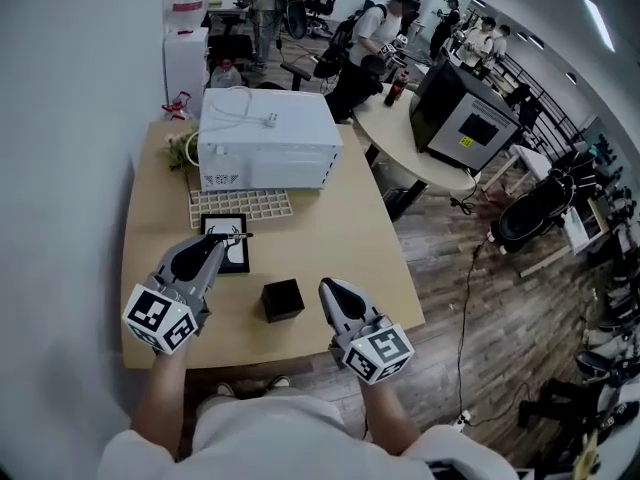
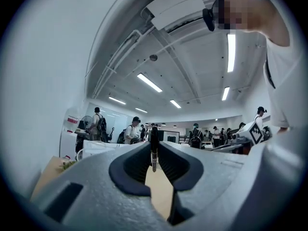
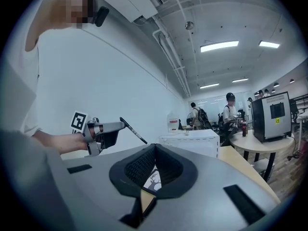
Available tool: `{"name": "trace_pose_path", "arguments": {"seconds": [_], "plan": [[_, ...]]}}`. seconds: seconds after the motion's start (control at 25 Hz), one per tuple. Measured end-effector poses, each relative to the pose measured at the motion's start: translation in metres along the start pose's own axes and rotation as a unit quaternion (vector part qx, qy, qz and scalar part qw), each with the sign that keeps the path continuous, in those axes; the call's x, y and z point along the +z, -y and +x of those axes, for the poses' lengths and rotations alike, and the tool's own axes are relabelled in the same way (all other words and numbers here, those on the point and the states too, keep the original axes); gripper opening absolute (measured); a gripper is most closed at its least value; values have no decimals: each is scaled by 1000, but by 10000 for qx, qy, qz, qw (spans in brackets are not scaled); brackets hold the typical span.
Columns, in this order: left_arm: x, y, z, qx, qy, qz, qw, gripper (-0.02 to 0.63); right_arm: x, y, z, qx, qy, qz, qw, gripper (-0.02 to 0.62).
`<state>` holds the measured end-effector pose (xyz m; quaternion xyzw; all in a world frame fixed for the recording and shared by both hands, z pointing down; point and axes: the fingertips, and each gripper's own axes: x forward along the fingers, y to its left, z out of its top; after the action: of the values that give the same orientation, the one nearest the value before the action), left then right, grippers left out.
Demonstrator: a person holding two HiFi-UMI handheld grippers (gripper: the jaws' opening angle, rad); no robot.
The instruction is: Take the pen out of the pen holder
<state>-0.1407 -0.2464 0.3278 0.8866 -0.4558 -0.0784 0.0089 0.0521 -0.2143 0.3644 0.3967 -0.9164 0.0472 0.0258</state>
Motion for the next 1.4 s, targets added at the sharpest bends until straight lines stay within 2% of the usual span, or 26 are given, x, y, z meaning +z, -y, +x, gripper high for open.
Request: {"name": "trace_pose_path", "arguments": {"seconds": [0.2, 0.4, 0.56, 0.92, 1.4], "plan": [[39, -7, -21, 302, 423, 5, 9986, 57, 18, 4, -2, 56, 218, -58, 9997, 2], [63, -12, -47, 457, 668, 119, 9966, 57, 41, 14, -15, -38, 654, 480, 9967, 2], [77, -16, -67, 578, 796, 175, 9950, 57, 51, 17, -24, -173, 864, 596, 9943, 2], [82, -35, -120, 985, 980, 205, 9901, 55, 40, 16, -36, -447, 944, 855, 9909, 2], [89, -55, -193, 1359, 1105, 221, 9843, 55, 44, -8, -30, -592, 994, 825, 9899, 2]]}}
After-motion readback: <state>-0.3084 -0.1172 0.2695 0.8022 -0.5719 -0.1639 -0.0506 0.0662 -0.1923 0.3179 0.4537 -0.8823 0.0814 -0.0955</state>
